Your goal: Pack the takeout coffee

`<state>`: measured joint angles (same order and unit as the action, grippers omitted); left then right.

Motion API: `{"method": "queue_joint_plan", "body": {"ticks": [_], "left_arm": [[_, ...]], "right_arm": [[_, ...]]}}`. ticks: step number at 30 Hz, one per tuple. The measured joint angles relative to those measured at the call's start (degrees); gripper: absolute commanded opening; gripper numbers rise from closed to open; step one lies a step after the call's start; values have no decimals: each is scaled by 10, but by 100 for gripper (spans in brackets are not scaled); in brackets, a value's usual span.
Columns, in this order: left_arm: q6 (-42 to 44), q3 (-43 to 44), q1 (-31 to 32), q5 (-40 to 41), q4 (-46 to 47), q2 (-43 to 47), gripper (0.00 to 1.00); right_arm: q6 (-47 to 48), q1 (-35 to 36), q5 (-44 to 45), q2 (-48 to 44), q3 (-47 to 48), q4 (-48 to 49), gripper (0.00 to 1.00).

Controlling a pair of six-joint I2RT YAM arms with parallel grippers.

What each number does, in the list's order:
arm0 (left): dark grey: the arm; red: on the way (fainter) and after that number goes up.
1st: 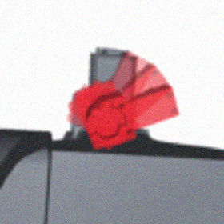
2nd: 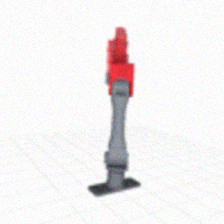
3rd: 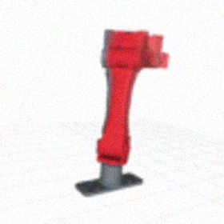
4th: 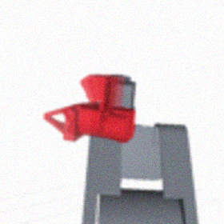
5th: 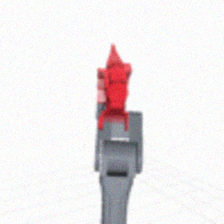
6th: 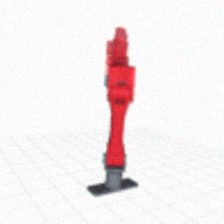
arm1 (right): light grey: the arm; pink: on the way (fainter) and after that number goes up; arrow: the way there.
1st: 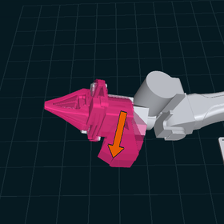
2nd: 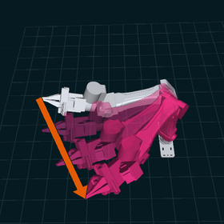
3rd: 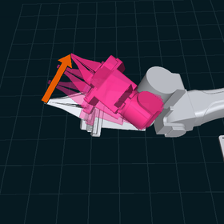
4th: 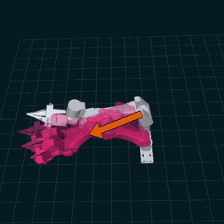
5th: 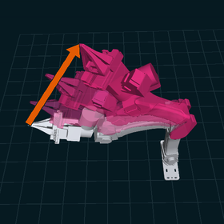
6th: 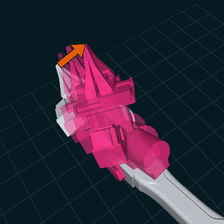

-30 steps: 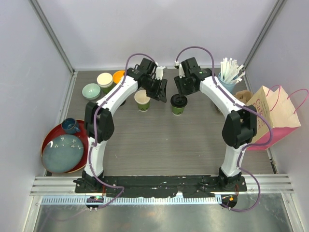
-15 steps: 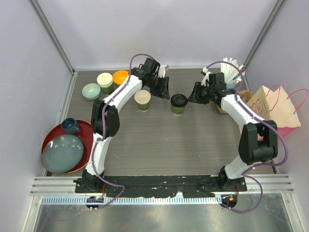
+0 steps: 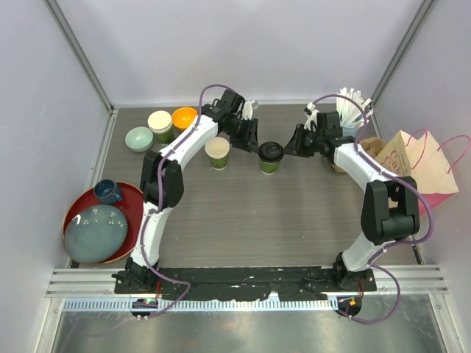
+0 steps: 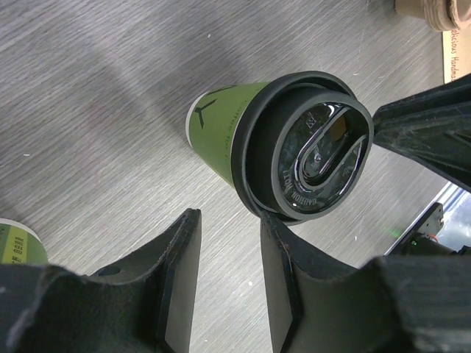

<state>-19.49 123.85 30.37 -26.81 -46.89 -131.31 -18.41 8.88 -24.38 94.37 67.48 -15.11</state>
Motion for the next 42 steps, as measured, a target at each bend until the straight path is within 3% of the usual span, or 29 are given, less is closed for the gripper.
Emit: {"method": "queue_joint_plan", "body": {"ticks": [32, 42], "left_arm": [[-14, 1, 2, -18, 10, -10, 28], [-30, -12, 0, -31, 26, -8, 19]], "right_arm": [[-4, -13, -48, 18, -16, 28, 28], [-17, -19, -72, 17, -37, 70, 20]]}}
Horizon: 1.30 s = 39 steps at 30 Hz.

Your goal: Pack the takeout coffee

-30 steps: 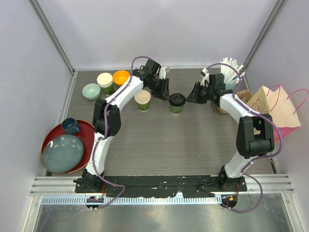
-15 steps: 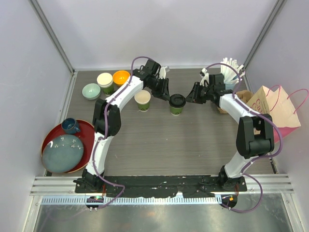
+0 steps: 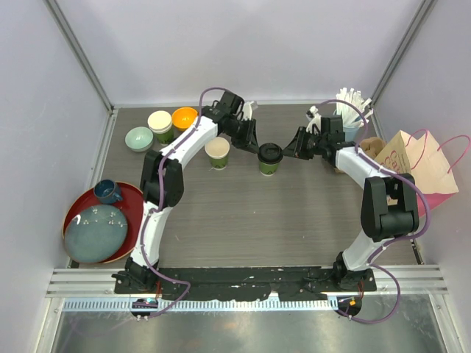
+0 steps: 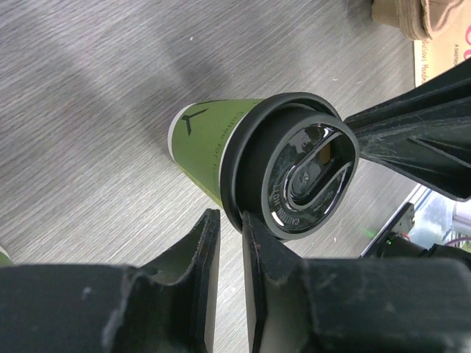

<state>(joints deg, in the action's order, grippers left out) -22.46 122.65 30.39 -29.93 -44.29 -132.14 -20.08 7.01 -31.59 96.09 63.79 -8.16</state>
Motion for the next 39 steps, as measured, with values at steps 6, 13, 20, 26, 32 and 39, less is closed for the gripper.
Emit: {"method": "queue_joint_plan", "body": {"ticks": [6, 13, 20, 26, 32, 39], "left_arm": [[-20, -44, -2, -17, 44, 17, 6], [-42, -99, -5, -27, 100, 39, 0], [-58, -151, -6, -29, 156, 59, 0], [-73, -168, -10, -42, 178, 62, 0], [-72, -160, -11, -42, 174, 61, 0], [-54, -111, -3, -37, 130, 43, 13]], "right_arm": [[-10, -4, -13, -9, -38, 58, 14], [-18, -7, -18, -21, -85, 132, 1], [-27, -8, -16, -24, -132, 203, 1], [-35, -9, -15, -24, -158, 252, 1], [-33, -8, -11, -37, -143, 222, 3], [-17, -6, 1, -51, -106, 122, 11]]}}
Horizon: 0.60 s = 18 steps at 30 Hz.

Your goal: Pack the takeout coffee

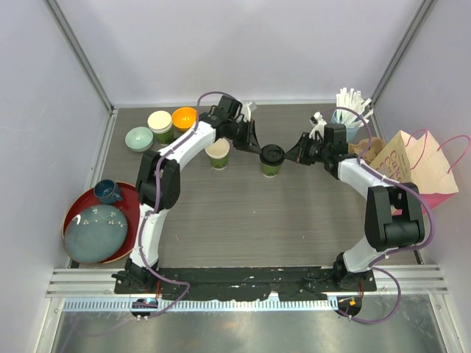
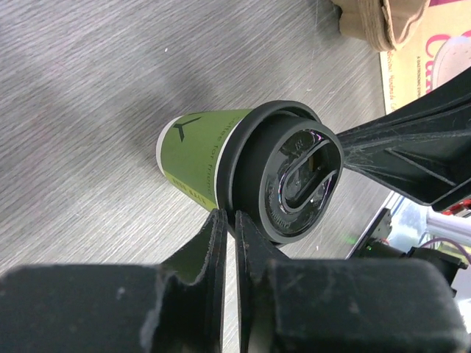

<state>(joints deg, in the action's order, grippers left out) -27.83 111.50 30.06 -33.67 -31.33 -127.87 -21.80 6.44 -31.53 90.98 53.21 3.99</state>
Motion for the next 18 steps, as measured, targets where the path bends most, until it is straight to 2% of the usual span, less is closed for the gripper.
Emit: {"method": "queue_joint_plan", "body": {"ticks": [9, 18], "left_arm": [[37, 53, 9, 16, -74, -16, 29], [61, 86, 12, 18, -116, -17, 35]], "right_arm": [[28, 3, 4, 0, 39, -91, 18], [41, 7, 7, 0, 60, -155, 25]]}}
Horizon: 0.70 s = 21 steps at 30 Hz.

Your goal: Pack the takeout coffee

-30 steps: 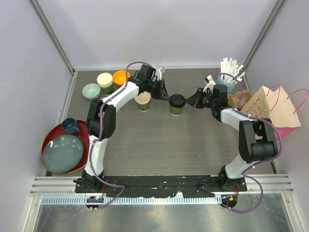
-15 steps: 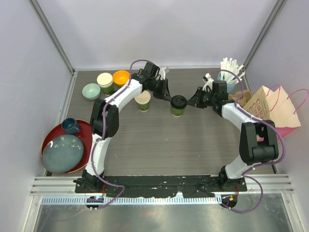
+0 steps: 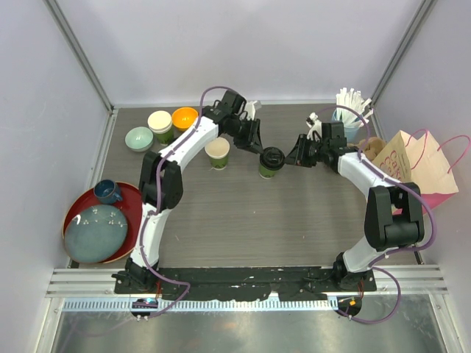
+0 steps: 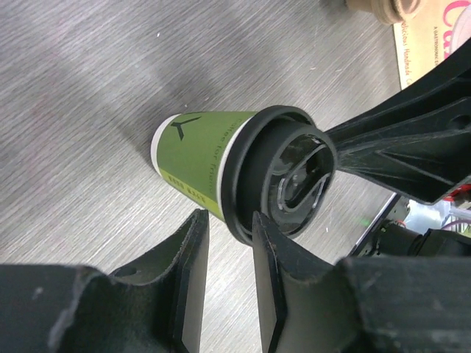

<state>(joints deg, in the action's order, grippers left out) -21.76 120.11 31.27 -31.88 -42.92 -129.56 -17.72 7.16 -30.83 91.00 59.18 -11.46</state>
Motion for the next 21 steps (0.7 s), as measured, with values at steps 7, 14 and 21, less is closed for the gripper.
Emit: {"method": "queue_joint_plan", "body": {"ticks": [7, 14, 21], "left_arm": [[4, 49, 1, 7, -17, -6, 36], [28, 63, 0, 33, -49, -12, 48], [150, 122, -9, 70, -144, 33, 63]], "right_arm": [[5, 4, 2, 0, 35, -32, 25], [18, 4, 13, 0, 71, -58, 30], [45, 4, 56, -51, 79, -105, 34]]}}
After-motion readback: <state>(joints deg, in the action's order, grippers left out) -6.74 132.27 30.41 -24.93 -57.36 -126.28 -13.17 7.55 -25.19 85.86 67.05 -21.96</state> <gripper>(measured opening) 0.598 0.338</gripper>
